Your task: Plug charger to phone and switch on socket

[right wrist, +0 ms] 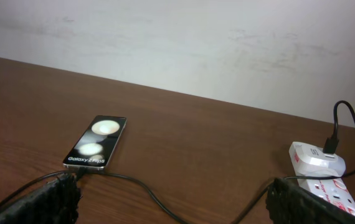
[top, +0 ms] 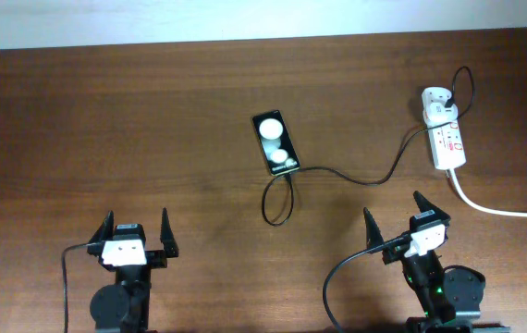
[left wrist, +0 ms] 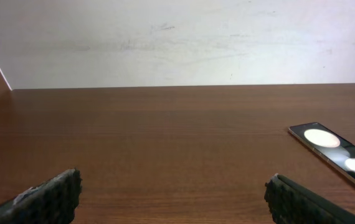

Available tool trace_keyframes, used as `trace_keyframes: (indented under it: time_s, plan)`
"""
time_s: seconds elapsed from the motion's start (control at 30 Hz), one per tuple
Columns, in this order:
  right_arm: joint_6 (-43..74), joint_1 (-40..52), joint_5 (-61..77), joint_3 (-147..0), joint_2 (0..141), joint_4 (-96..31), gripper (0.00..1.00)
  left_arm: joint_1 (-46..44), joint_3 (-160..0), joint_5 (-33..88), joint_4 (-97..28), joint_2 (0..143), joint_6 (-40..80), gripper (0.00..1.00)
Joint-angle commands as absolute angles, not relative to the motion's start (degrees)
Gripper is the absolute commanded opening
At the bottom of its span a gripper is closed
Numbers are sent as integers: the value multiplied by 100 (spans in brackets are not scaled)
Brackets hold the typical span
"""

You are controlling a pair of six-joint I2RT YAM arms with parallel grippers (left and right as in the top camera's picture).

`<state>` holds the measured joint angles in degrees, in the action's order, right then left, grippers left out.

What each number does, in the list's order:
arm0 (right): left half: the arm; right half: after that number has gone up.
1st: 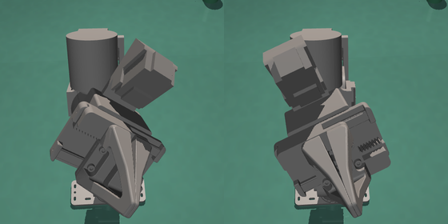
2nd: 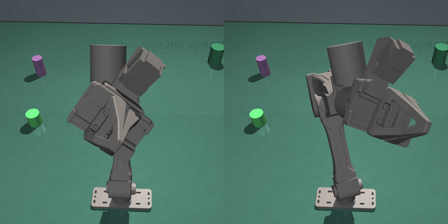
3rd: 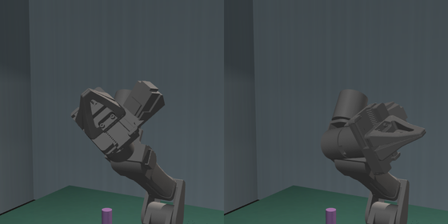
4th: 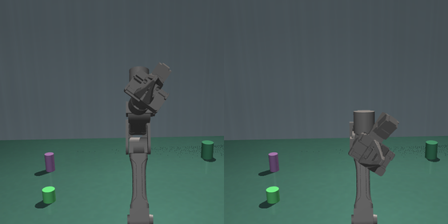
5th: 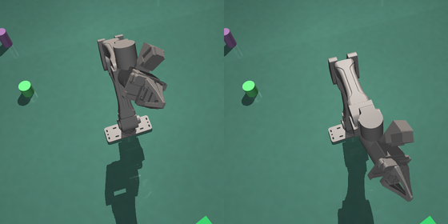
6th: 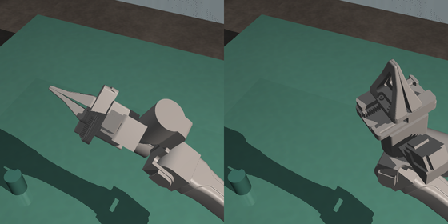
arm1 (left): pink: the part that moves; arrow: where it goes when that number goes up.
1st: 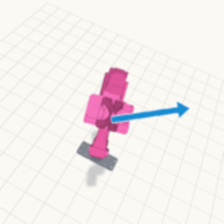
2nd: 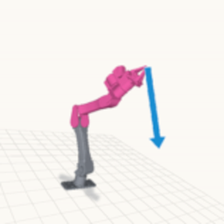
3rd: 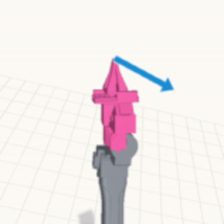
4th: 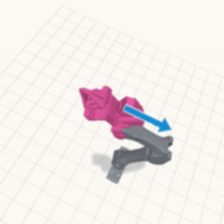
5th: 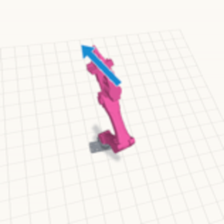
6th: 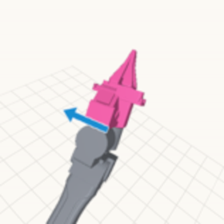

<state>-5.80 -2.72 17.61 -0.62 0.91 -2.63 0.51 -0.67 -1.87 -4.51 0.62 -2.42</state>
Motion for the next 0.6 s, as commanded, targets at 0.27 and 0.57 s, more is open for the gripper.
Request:
trace_keyframes:
  time_s: [0.27, 0.57]
  plan:
    - [607, -215, 478, -32, 19, -412, 99, 91, -58, -123, -484, 30, -331, 99]
    - [607, -215, 445, -32, 19, -416, 99, 91, -56, -123, -484, 30, -331, 99]
